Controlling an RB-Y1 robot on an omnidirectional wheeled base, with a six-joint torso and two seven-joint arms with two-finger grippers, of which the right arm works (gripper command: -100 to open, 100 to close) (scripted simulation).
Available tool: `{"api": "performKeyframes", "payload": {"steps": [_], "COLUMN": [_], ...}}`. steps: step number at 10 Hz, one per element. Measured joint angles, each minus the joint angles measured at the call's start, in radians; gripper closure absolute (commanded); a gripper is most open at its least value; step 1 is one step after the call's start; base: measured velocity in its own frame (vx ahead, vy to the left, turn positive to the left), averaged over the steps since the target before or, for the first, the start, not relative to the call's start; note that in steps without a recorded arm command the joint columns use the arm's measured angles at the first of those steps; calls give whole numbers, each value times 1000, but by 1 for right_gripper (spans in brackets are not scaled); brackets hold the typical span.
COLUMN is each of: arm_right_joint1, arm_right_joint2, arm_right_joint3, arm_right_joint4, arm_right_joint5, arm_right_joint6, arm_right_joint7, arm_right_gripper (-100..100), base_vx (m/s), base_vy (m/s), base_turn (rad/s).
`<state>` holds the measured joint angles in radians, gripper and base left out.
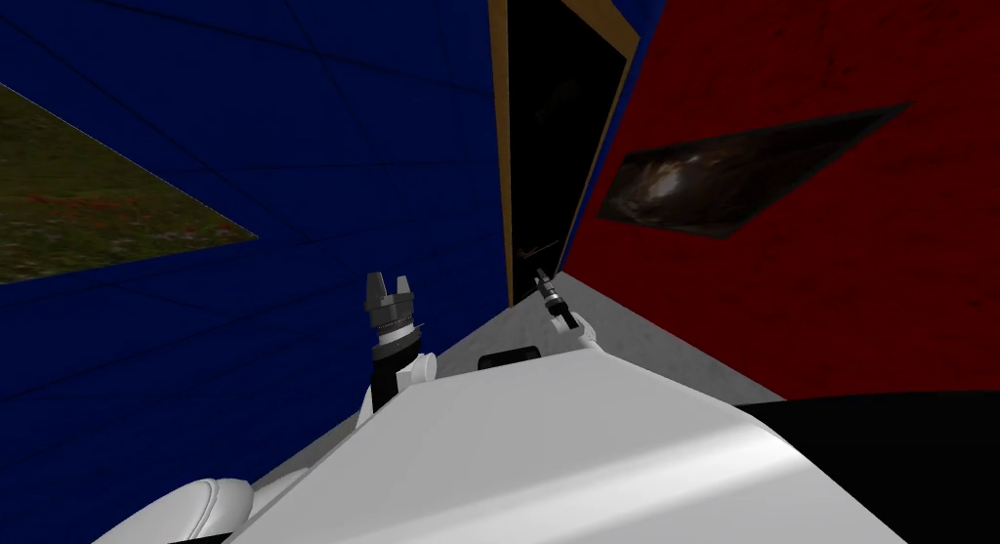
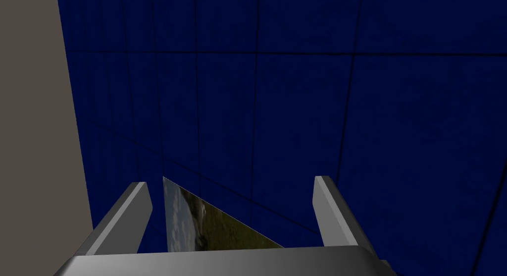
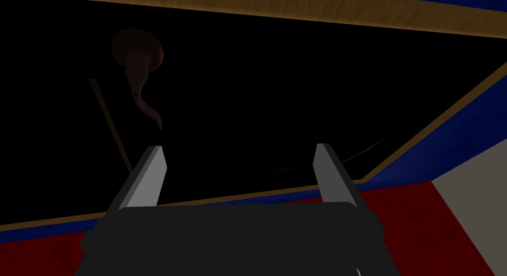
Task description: Pull the door open
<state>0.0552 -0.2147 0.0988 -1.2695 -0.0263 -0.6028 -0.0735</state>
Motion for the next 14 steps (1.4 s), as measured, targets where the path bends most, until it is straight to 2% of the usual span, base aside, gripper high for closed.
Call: {"api": "performKeyframes", "payload": {"steps": [7,9,14], "arm_right_joint1": [-71,-100,-147], "arm_right_joint2": [-26,-36,-52], "arm_right_joint3": [6,7,10], "arm_right_joint4": [163,225,328], "arm_right_joint5": [-11,-15,-23], "arm_right_joint6": [-26,-42,-57], "arm_right_joint7": [-29,-39,-58], "arm_right_gripper": [-100,-100,-100], "base_vx": [42,22,27], "base_vy": [-116,-100,-102], "base_turn": [146,143,126]}}
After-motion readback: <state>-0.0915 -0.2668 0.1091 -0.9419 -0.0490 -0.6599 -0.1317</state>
